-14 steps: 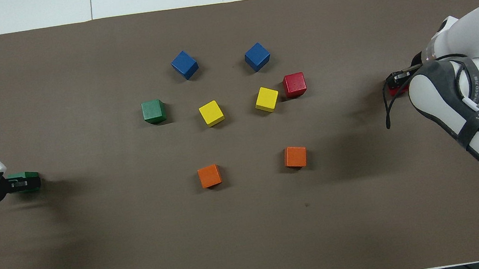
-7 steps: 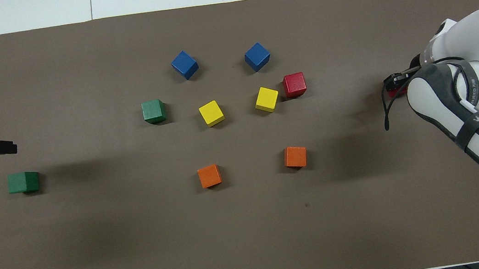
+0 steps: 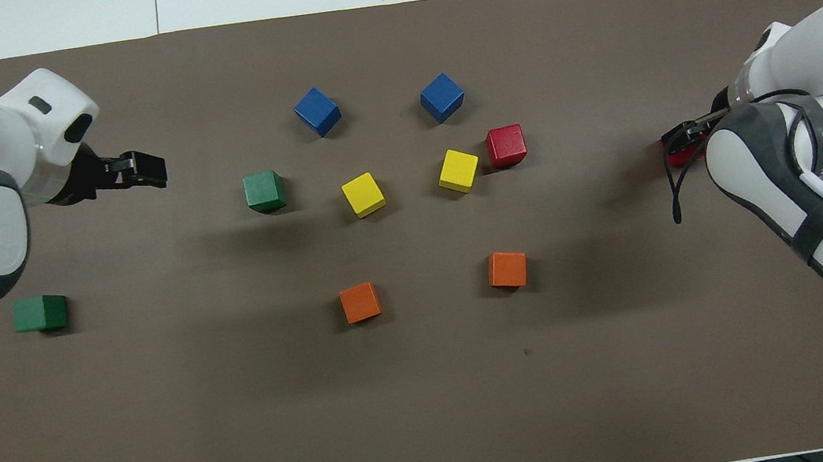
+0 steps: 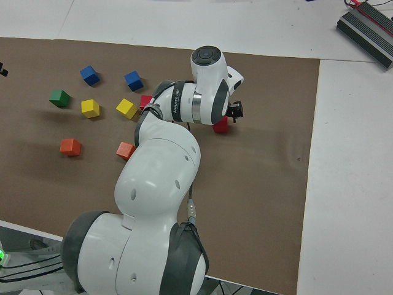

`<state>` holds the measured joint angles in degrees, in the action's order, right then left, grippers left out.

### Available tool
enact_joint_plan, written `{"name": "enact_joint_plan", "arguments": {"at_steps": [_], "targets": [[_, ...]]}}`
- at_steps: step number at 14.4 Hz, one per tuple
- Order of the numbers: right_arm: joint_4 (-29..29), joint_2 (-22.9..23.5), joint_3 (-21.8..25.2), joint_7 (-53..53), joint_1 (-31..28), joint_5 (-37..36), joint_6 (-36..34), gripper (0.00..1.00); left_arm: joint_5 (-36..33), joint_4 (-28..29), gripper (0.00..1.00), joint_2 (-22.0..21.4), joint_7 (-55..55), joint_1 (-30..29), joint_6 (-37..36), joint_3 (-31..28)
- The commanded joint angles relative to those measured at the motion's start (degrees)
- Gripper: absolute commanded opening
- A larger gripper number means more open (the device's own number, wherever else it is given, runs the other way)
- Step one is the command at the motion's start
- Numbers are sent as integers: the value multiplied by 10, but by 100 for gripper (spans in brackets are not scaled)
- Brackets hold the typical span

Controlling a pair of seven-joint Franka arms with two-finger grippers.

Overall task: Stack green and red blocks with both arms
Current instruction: 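Reach the other green cube with the left gripper while the right reaches red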

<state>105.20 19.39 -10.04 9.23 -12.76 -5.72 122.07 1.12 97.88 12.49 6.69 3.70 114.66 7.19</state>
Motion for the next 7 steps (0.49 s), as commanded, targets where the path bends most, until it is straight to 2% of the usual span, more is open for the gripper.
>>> {"name": "enact_joint_plan", "arguments": {"at_steps": [1,2,4,7], "targets": [[-87,-15,-2,4,29,-9,-114,100,-2,-36,100,50,16,32,4,-10],[-119,-9,-2,-10,38,-10,-148,100,-2,-35,100,63,21,42,19,-11],[-165,8,-2,-38,69,-14,-170,100,-8,-37,100,102,55,70,56,-12],[-209,30,-3,-177,141,-10,-188,98,-38,-42,100,143,80,86,94,-12]]}}
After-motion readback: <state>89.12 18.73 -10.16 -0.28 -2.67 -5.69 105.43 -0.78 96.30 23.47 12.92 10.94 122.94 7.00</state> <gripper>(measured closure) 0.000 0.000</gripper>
